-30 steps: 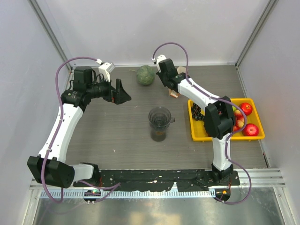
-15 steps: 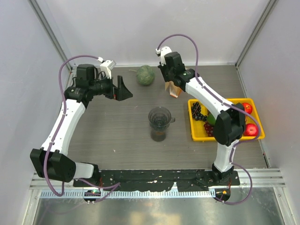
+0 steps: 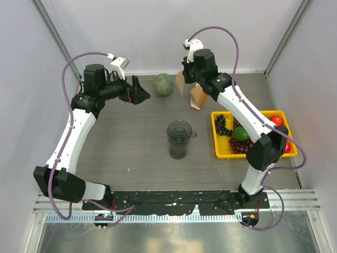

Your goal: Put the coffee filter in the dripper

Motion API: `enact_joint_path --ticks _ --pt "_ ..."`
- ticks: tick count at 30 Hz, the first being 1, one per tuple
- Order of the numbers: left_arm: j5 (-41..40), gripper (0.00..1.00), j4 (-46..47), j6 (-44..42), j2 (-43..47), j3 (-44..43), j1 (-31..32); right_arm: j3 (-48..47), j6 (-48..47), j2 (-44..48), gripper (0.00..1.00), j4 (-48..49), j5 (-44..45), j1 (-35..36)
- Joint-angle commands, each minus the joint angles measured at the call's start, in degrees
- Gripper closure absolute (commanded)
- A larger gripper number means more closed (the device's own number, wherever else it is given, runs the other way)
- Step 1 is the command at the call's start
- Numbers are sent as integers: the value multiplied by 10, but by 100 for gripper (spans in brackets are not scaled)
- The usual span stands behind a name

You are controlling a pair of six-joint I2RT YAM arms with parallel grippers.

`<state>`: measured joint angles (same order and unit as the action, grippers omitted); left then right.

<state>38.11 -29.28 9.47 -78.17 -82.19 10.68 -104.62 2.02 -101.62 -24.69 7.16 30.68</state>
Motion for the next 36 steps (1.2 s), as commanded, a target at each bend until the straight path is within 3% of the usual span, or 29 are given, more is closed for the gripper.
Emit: enact_joint_path --ticks 1,9,18,36 --pt "-79 0 98 -18 16 -26 39 -41 109 42 95 14 -17 -3" --pt "-227 0 178 -78 3 -22 125 -55 257 54 95 24 -53 -4" --pt "-225 1 255 -69 -50 -46 167 -46 313 67 95 46 -87 -4" --pt "-308 5 264 -92 -165 -127 184 -53 335 67 95 52 -98 -1"
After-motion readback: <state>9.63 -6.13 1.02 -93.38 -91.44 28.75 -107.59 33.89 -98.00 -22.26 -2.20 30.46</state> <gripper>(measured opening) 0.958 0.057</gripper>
